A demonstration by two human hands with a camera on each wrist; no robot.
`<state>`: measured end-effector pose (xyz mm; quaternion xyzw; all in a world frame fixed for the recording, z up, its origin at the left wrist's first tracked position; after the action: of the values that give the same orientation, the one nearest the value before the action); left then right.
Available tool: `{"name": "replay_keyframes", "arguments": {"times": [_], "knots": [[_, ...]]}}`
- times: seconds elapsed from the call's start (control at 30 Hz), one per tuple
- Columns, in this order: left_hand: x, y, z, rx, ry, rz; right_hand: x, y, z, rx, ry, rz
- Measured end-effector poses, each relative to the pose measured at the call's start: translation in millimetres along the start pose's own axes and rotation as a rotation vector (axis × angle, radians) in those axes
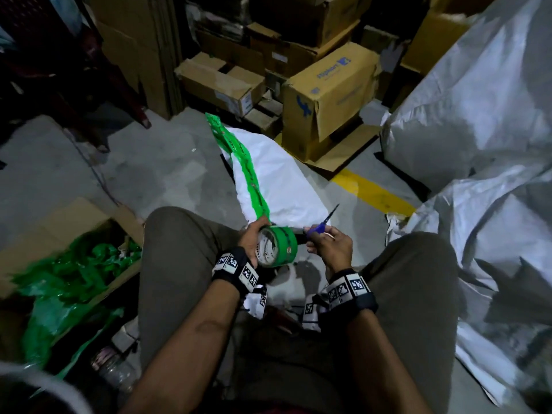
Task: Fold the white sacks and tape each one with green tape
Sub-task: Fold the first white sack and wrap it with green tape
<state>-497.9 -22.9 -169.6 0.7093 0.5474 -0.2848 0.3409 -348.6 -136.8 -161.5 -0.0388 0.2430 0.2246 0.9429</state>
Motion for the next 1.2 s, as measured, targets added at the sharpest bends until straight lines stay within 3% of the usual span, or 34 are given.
{"name": "replay_keyframes", "arguments": {"times": [0.2, 0.33, 0.37, 0.5, 0.63, 0.73, 0.93, 1.2], "knots": [[8.1, -3.6, 3.2, -0.085, 0.004, 0.072, 32.2, 34.6, -1.1, -0.261, -0.004, 0.162], [12.9, -18.2, 0.3, -0.188, -0.048, 0.107, 46.4, 72.1, -17.3, -0.806, -0.147, 0.379], [12.8, -20.7, -0.2, -0.204, -0.052, 0.114, 41.7, 81.2, -20.1, -0.859, -0.092, 0.444], [10.8, -22.5, 2.8, -0.230, -0.104, 0.194, 23.5, 108.4, -48.7, -0.603, 0.444, 0.660], [15.1, -27.0, 4.6, -0.181, -0.102, 0.164, 14.1, 142.1, -47.9, -0.190, 0.604, 0.652], [18.2, -26.0, -1.0, -0.104, -0.032, 0.110, 11.6, 157.0, -49.1, -0.115, 0.616, 0.632], [29.0, -41.4, -14.2, 0.022, 0.186, -0.086, 36.1, 161.3, -45.5, -0.121, 0.458, 0.517], [6.9, -19.0, -26.6, -0.045, 0.202, 0.136, 46.0, 159.7, -43.0, -0.122, 0.393, 0.487]]}}
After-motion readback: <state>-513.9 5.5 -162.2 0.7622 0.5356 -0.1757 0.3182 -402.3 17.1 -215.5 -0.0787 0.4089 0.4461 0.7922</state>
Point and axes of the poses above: each hand's wrist, its own x-axis towards the middle knuckle, its own y-axis out of the palm, z = x × y, the point moved 6 cm from there along x, towards the middle knuckle, and after that the axes turned 10 degrees about -z, right-handed, at the moved point
